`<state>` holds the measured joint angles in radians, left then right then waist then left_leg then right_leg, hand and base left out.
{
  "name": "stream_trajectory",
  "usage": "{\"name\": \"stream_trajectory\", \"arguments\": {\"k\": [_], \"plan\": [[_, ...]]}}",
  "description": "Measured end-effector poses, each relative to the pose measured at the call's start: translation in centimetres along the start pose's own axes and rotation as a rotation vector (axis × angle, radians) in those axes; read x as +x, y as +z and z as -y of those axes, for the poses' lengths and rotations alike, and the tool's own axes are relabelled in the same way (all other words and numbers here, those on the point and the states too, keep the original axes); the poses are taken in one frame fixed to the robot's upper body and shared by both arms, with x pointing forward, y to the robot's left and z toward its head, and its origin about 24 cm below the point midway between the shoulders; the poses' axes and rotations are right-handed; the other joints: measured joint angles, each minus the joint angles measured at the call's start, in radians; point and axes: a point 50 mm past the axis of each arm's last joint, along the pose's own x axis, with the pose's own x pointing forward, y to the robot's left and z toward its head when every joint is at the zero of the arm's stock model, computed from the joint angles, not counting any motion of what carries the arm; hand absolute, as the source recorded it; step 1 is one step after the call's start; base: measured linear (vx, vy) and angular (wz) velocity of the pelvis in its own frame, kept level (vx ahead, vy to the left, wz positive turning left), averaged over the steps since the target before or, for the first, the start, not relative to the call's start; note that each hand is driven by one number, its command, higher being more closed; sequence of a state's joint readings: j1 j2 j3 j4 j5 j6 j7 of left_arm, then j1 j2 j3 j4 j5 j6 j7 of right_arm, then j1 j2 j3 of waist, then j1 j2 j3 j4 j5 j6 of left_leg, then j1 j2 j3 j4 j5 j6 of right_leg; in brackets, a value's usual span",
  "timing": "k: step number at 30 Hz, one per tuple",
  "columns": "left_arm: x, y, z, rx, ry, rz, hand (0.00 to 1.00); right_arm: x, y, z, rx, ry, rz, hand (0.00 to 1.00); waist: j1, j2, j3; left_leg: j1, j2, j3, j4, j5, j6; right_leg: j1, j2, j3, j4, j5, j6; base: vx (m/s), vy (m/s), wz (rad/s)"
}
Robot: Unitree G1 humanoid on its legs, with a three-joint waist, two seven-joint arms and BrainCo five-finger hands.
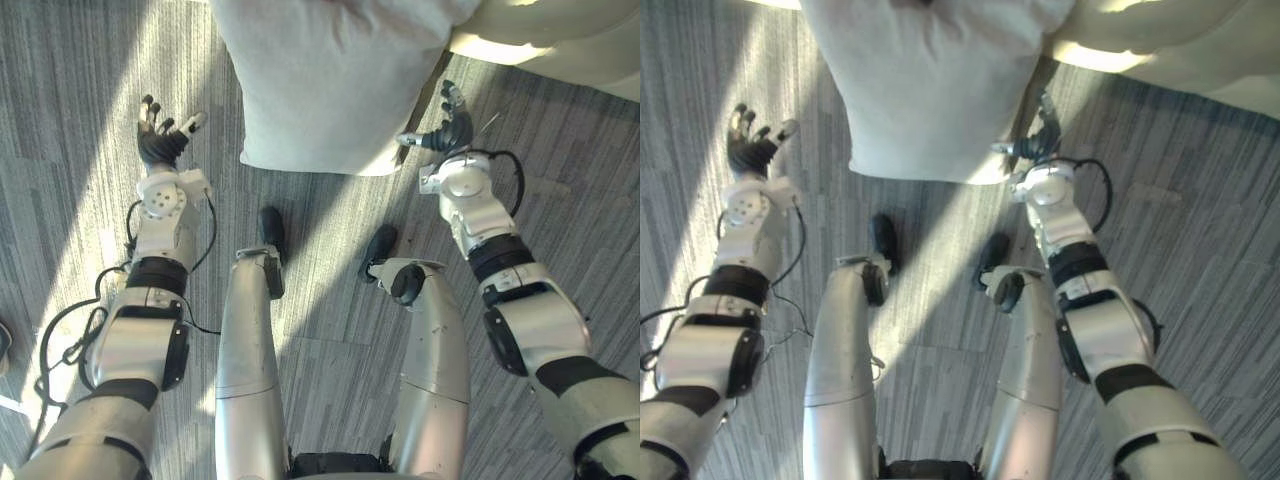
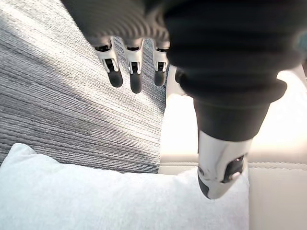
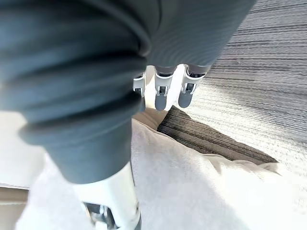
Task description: Pick up cushions and gather them together orderly.
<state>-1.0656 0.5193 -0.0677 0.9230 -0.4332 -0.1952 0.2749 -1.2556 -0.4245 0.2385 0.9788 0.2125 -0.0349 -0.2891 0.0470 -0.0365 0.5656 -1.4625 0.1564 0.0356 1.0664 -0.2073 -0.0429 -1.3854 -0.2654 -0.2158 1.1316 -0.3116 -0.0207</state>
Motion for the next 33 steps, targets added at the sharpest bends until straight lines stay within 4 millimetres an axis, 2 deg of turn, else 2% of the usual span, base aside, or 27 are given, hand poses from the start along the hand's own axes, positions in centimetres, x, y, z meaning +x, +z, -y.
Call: {"name": "stream_trajectory", "arguments": {"k": [4, 6, 9, 15, 21, 22, 26, 31, 33], "plan": [[0.9, 2.1, 1.5, 0.042, -0.043, 0.055, 0.0, 1.1, 2.5, 0.9, 0.026, -0.029, 0.04, 0.0, 0.01, 0.002, 0.001, -0.073, -0.01, -0.007, 0.005, 0.02, -0.001, -0.073, -0.013, -0.002, 0.022, 0.003, -0.005, -0.07, 0.039, 0.1], [1.3, 3.8, 2.6, 0.065, -0.069, 0.1, 0.0, 1.5, 4.4, 1.0, 0.06, -0.03, 0.08, 0.0, 0.021, 0.004, 0.002, -0.122, -0.011, -0.012, 0.025, 0.025, -0.002, -0.121, -0.016, -0.001, 0.045, 0.004, -0.007, -0.04, 0.034, 0.01], [1.8, 6.2, 4.2, 0.09, -0.099, 0.166, 0.0, 1.9, 6.2, 1.1, 0.056, -0.043, 0.116, 0.0, 0.028, 0.011, 0.006, -0.173, -0.012, -0.017, 0.046, 0.033, 0.0, -0.168, -0.023, -0.001, 0.069, 0.007, -0.012, -0.03, 0.041, 0.0], [2.1, 11.0, 6.6, 0.113, -0.119, 0.303, 0.0, 2.2, 9.0, 1.5, 0.141, -0.07, 0.173, 0.0, 0.053, 0.025, 0.014, -0.244, -0.008, -0.02, 0.076, 0.044, 0.004, -0.24, -0.028, -0.001, 0.098, 0.015, -0.025, -0.03, 0.046, -0.04], [1.4, 13.4, 8.3, 0.112, -0.129, 0.401, 0.0, 1.6, 10.5, 0.9, 0.276, -0.069, 0.22, 0.0, 0.062, 0.026, 0.014, -0.28, 0.005, -0.032, 0.106, 0.045, 0.004, -0.26, -0.027, -0.019, 0.111, 0.021, -0.035, -0.01, 0.037, -0.09], [1.1, 13.8, 8.9, 0.119, -0.141, 0.425, 1.0, 1.4, 10.6, 0.7, 0.289, -0.068, 0.229, 1.0, 0.062, 0.026, 0.014, -0.281, 0.006, -0.033, 0.106, 0.046, 0.005, -0.26, -0.027, -0.022, 0.11, 0.021, -0.035, -0.01, 0.034, -0.01], [0.5, 14.9, 9.9, 0.133, -0.159, 0.48, 1.0, 0.4, 11.3, -0.4, 0.327, -0.032, 0.287, 1.0, 0.062, 0.026, 0.014, -0.282, 0.018, -0.034, 0.113, 0.046, 0.004, -0.26, -0.018, -0.023, 0.111, 0.027, -0.043, -0.01, 0.017, -0.08], [0.8, 15.1, 9.1, 0.195, -0.091, 0.484, 1.0, -0.8, 12.1, -1.0, 0.487, 0.025, 0.332, 1.0, 0.065, 0.026, 0.014, -0.284, 0.043, -0.038, 0.133, 0.045, 0.002, -0.259, 0.003, -0.028, 0.118, 0.028, -0.044, -0.01, 0.014, -0.12], [1.1, 15.2, 8.3, 0.209, -0.064, 0.479, 1.0, -1.7, 12.8, -1.8, 0.602, 0.07, 0.36, 1.0, 0.065, 0.026, 0.014, -0.283, 0.053, -0.04, 0.14, 0.043, 0.0, -0.259, 0.007, -0.032, 0.12, 0.028, -0.044, -0.01, 0.013, -0.12]]}}
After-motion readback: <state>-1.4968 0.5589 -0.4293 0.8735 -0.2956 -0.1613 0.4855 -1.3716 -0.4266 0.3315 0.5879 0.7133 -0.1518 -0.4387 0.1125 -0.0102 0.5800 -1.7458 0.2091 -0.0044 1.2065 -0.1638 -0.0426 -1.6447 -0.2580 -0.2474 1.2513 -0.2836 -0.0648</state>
